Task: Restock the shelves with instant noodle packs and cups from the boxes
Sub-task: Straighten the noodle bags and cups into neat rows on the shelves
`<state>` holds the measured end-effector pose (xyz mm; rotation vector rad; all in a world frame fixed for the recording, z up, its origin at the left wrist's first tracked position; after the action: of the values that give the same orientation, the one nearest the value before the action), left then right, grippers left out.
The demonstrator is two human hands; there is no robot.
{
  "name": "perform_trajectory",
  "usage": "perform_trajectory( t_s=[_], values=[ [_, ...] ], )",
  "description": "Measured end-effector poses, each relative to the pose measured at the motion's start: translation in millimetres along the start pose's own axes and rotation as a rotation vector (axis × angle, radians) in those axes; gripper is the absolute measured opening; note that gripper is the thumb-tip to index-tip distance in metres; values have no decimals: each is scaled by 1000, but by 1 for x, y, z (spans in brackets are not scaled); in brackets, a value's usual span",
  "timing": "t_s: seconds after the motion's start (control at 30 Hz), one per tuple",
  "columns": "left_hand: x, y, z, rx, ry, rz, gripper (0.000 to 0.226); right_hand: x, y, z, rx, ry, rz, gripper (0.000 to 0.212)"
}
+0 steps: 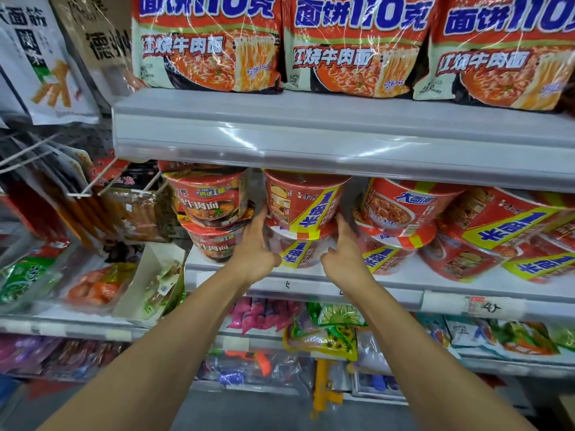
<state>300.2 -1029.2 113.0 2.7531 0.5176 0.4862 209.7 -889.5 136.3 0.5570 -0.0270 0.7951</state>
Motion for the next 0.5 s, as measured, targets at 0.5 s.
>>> perform_trajectory(
  t_s=[0.5],
  values=[
    [17, -4, -2, 51, 18, 4, 108, 18, 0, 9, -91, -16, -7, 87]
  ],
)
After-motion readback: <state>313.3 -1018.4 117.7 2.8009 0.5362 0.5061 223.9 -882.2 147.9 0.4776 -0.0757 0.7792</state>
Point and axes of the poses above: each hand's wrist, its own x-axis away from the middle knuckle, its own y-axis out of the back of the hand, z = x × y, the point moved 7 cm from there along -x, towards the middle knuckle, and after that the axes turned 12 degrees about z, right-handed, at the moved point
